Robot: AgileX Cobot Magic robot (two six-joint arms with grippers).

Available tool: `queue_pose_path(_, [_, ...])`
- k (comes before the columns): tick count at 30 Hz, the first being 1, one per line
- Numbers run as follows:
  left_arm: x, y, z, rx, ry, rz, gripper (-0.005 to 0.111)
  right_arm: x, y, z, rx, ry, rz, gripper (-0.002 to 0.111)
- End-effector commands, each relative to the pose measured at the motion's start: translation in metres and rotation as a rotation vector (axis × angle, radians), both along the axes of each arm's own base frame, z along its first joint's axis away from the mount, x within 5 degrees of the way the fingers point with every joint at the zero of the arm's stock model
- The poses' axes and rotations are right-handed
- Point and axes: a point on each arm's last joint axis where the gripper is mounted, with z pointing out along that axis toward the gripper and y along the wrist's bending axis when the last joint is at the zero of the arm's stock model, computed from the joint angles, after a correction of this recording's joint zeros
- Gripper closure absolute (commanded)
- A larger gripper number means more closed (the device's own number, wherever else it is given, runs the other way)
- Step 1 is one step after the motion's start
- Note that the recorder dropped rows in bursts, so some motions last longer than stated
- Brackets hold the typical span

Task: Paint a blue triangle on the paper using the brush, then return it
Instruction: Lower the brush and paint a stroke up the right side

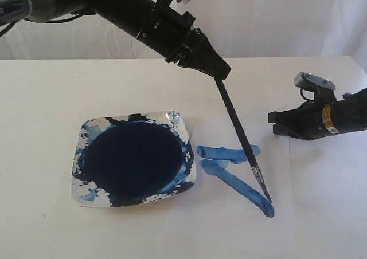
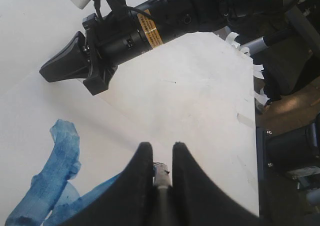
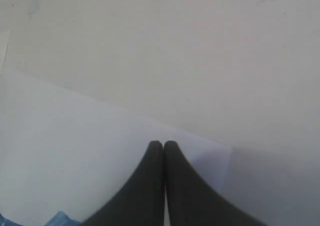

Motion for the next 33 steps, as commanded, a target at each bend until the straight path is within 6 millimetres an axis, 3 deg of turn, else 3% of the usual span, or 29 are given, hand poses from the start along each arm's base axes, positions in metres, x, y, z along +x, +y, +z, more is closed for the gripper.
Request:
queue_pose_path(1, [0.001,-0.005,-0.009,-0.024,0.050,-0.014,0.107,0.001,-0.009,-0.010,-0.097,0.004,-0.039,0.108])
queue_pose_path(6, [0.008,-0.010,-0.024,-0.031,0.083,-0.003,0.107,0.001,-0.009,-0.010,-0.097,0.004,-0.039,0.108])
queue_pose_path(33, [0.029,-0.015,-0.039,-0.052,-0.077,0.105,0.107,0.001,-0.009,-0.010,-0.097,0.004,-0.039,0.108])
